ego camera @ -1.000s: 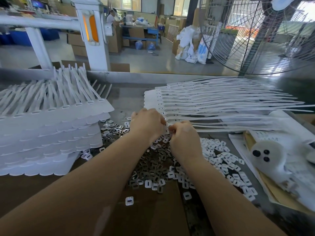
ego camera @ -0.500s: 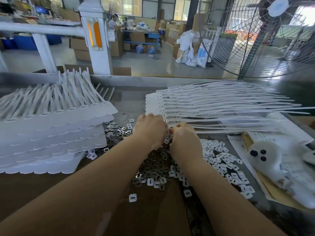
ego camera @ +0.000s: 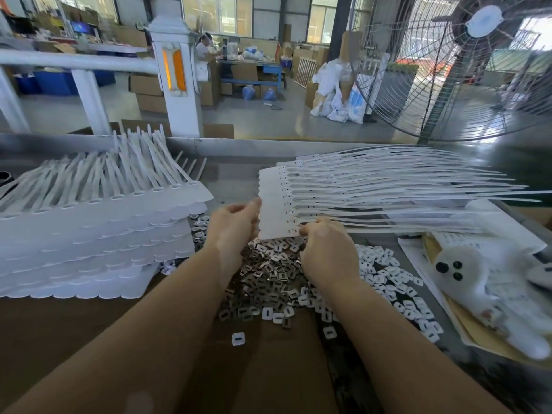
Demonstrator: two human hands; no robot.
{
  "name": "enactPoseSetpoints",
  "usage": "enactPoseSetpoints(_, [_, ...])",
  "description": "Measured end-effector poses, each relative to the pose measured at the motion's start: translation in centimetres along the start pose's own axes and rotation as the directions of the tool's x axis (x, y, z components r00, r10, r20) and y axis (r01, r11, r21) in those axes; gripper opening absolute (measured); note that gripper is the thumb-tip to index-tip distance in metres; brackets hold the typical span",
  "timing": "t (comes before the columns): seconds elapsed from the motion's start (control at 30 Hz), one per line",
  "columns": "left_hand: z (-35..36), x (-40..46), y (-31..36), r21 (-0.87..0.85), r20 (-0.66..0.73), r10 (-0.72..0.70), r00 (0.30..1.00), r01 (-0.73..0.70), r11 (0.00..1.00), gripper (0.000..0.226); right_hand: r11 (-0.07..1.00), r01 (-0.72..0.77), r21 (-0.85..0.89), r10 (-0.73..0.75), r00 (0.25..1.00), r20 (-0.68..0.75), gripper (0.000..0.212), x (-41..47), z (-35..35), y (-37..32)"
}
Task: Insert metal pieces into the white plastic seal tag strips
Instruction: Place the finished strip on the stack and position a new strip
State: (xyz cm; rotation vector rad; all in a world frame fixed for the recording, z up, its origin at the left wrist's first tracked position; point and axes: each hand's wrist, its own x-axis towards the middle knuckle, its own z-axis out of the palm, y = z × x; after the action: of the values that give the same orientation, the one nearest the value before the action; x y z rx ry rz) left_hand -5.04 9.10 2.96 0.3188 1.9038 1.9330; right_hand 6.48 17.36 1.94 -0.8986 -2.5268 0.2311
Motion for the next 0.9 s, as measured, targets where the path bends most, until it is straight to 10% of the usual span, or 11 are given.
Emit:
enactPoseSetpoints(0.33, [-2.1,-0.7,2.1,-0.581,-0.003,-0.29,0.957,0.234,0.779,0.055,0.997,-0.027,0.07,0.027,1.0,-0.005,0.029,-0.5,-0.6,-0.4])
enactPoseSetpoints(0.9, [-2.7,-1.8,3.3,-0.684,-0.169,-0.192,0.967,0.025,0.729,0.032,0.969,-0.085,0.231,0.07,0.995,0.074,0.028,-1.0,-1.2,-0.8])
